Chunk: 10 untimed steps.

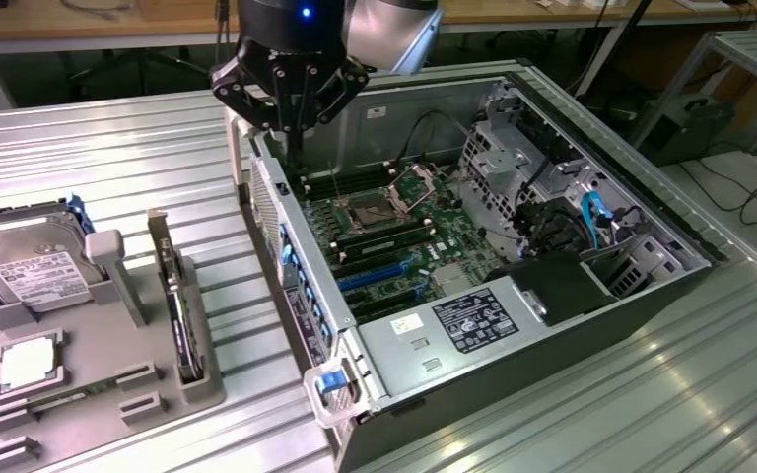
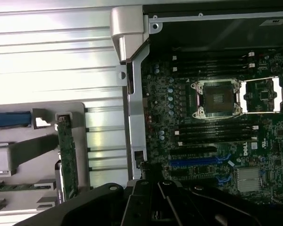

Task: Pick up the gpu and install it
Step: 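Reach for the gpu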

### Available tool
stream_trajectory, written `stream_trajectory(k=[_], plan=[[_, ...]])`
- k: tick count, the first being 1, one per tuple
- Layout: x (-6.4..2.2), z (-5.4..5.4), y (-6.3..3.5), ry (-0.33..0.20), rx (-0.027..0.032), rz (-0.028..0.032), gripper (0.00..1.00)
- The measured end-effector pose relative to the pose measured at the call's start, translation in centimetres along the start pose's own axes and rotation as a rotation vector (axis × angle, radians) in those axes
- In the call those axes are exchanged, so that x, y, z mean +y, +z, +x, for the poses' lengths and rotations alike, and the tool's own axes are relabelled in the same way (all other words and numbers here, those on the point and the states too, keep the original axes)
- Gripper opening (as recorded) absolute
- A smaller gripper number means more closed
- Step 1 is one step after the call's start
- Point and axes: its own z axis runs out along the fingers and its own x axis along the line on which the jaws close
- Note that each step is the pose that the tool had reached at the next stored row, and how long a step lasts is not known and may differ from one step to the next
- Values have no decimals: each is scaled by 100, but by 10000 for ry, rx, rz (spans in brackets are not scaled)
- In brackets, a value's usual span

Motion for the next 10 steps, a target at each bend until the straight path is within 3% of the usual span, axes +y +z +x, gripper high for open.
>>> stream_trajectory(k=[10], plan=[[-131,94,-7,-764,35,-18,11]])
